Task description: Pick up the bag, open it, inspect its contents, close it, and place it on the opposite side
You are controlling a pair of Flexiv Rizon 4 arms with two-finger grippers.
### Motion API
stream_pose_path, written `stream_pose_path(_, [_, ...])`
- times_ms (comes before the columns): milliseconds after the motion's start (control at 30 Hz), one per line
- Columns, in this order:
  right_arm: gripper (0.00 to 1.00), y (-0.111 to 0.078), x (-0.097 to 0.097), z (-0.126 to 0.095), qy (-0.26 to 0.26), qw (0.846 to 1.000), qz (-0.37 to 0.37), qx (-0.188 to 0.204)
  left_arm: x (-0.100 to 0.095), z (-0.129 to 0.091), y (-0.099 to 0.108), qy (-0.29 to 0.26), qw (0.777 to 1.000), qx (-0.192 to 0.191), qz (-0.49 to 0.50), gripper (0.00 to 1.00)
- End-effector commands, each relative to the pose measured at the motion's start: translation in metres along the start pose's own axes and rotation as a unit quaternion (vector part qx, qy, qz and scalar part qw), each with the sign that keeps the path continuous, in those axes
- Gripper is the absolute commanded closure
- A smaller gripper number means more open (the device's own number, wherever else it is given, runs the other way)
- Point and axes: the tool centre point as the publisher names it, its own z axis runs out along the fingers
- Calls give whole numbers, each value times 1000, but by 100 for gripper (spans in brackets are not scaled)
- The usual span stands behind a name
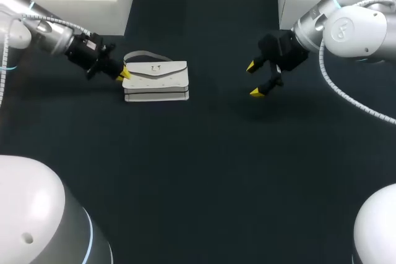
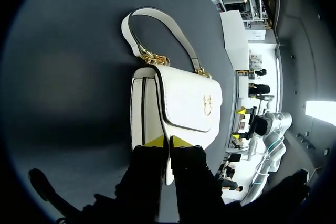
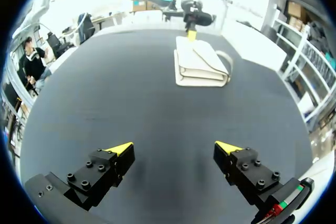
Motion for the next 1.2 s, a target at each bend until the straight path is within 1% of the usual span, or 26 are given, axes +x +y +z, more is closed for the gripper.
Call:
stream_pose_path(33, [0,0,-1,1,0,1000,0,0,6,14,-1,5,1000,-7,8,100])
stream_pose_path(167, [0,0,-1,1,0,1000,0,0,18,28,-1,8,1000,-6,17,100])
stream_pose_path(533, [0,0,-1,1,0,1000,0,0,50,66,-2,20,997,-50,52,100])
stream_pose_path(767, [0,0,-1,1,0,1000,0,0,63,79,6,20,996,-58,59,100])
stream_pose_path(867, [0,0,-1,1,0,1000,0,0,66,81,10,24,997,-53,60,100])
stream_pose_path(1100, [0,0,-1,1,0,1000,0,0,69,86,18,26,999,-3,41,100])
stream_pose_path(1200, [0,0,-1,1,0,1000,0,0,71,91,20,26,999,8,37,100])
